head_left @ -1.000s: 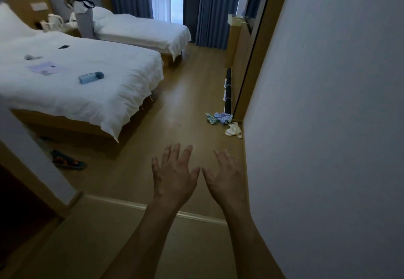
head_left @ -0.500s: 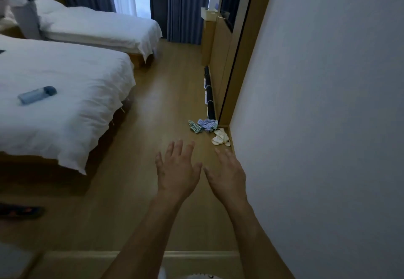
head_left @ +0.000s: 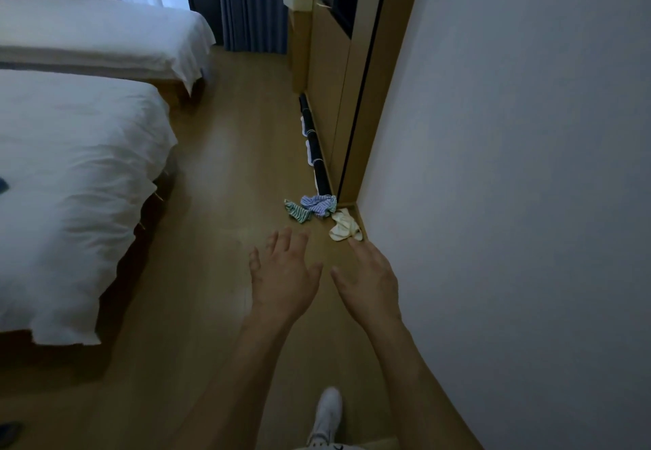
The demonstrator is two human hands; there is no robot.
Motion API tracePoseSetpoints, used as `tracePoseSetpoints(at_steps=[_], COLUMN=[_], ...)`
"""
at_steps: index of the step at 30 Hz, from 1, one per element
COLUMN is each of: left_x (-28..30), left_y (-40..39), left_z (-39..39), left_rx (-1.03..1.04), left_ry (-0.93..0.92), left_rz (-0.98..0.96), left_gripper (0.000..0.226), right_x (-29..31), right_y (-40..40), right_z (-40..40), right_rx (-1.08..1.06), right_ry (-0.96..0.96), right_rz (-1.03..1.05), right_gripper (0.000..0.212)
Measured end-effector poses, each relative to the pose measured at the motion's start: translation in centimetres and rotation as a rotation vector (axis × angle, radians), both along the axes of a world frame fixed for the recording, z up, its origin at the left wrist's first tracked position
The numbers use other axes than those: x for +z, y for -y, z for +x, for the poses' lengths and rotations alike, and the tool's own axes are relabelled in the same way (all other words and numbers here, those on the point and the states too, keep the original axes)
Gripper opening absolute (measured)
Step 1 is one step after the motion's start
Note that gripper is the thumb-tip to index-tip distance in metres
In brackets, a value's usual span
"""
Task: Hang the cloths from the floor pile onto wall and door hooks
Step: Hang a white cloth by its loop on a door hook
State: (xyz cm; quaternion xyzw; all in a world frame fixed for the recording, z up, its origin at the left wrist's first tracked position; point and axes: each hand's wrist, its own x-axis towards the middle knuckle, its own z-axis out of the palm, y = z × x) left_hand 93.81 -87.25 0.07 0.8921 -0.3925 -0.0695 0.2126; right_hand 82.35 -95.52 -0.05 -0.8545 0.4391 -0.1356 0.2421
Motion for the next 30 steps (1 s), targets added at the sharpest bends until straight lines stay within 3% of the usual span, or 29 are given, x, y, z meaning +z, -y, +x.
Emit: tracePoseSetpoints(at_steps=[17,30], left_x=[-1.1,-7.8], left_y=[23.3,41.0], left_z=[19.8,27.9], left_rx=[0.097,-0.147], left_ry=[-0.005,-0.038], left_rz=[0.043,0.157], left_gripper=[0.059,0.061], right_x=[-1.7,-7.8], right_y=[25.5,41.8], right_z=[20.4,24.9], right_rx=[0.096,-0.137], right_ry=[0.092,-0.018], right_rz=[0.07,0.166], right_gripper=[0.052,0.055])
